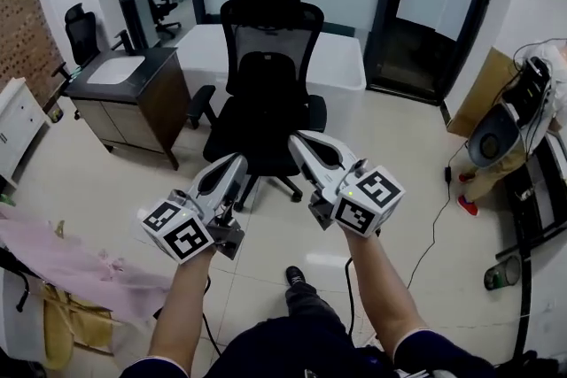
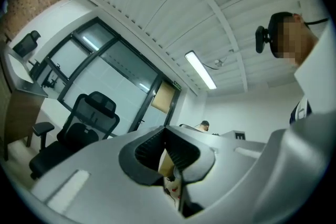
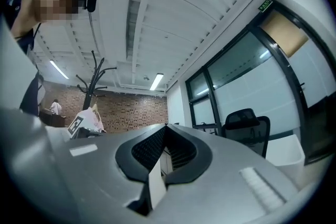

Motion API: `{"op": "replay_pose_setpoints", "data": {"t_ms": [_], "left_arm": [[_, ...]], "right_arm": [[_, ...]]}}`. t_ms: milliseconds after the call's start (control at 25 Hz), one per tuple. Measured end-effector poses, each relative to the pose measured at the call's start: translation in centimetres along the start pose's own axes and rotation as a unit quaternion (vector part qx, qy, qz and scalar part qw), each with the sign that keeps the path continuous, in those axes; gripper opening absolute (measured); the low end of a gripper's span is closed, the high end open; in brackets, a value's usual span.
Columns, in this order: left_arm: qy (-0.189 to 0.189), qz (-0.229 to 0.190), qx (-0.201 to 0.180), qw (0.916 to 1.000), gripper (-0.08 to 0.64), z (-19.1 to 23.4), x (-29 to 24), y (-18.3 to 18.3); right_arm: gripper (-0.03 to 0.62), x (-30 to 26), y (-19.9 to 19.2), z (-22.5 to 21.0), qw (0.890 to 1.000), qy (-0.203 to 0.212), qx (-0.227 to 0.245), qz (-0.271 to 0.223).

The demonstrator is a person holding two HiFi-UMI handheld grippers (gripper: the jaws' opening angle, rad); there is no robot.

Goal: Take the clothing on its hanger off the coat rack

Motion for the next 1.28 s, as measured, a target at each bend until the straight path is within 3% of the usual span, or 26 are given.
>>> {"op": "replay_pose_setpoints", "data": {"t_ms": [280, 520, 840, 1280], "left_arm": [[0.085, -0.026, -0.038, 0.9953, 0.012, 5.8, -3.1, 2.7], [0.182, -0.054, -0.073, 0.9791, 0.012, 9.3, -2.8, 5.0], [0.292, -0.077, -0.106, 0.9473, 0.012, 13.9, 1.9, 7.8], [0.415, -0.118, -0.162, 0.8873, 0.012, 22.5, 10.7, 13.3]], "right_arm": [[0.002, -8.5, -0.5, -4.0, 0.994, 0.105, 0.005, 0.018], [0.000, -14.0, -1.3, -5.3, 0.982, 0.188, -0.010, 0.031], [0.000, -21.5, -3.4, -2.7, 0.956, 0.288, -0.025, 0.045], [0.000, -34.4, -7.2, 4.6, 0.909, 0.411, -0.017, 0.063]]}}
Point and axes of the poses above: the fingertips, and each gripper's own axes: x backward along the fingers, z to its left, y out of its top, the point moved 1 cm from there along x, backward along the fingers, and after that the axes turned 2 degrees about -x, right-handed, at the moved point
